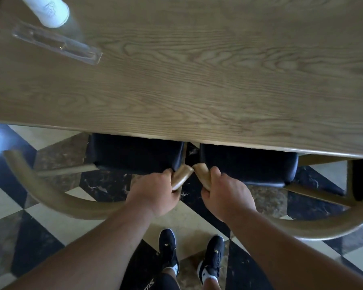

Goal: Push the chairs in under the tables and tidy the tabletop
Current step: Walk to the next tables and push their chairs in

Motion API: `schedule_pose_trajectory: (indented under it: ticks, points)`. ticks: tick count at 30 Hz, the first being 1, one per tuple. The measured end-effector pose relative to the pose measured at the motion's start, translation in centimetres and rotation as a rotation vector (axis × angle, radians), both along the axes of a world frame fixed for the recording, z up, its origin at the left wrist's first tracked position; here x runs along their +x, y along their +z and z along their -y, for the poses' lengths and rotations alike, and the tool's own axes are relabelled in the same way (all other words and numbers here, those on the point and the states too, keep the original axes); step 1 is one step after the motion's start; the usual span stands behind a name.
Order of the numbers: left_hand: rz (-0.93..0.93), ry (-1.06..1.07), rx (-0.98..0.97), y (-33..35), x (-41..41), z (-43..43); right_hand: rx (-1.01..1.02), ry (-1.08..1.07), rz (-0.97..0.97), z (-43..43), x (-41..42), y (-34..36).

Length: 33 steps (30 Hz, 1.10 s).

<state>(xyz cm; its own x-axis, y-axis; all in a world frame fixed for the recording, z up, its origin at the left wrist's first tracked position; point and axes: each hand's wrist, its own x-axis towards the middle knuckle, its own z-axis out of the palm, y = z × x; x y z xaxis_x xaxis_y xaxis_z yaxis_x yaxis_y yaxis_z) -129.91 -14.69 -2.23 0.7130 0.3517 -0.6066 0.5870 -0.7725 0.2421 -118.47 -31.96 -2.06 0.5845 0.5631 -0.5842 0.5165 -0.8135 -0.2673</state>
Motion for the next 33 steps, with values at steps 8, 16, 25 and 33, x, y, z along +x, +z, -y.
schedule_pose_trajectory:
  ticks: [8, 16, 25, 33]
  points:
    - [-0.009, 0.015, -0.031, 0.1, 0.0, -0.1, 0.007, -0.001, 0.009, 0.0, -0.2, 0.1]
    - [-0.081, 0.042, -0.008, 1.4, 0.2, 0.7, -0.034, 0.047, -0.034, 1.3, -0.3, 1.8]
    - [-0.049, 0.008, -0.015, 0.7, 0.2, 0.1, -0.034, 0.032, -0.046, 0.6, -1.1, 0.8]
    - [-0.084, 0.003, -0.031, 0.3, 0.2, -0.1, -0.037, 0.032, -0.024, 0.8, -1.2, 0.4]
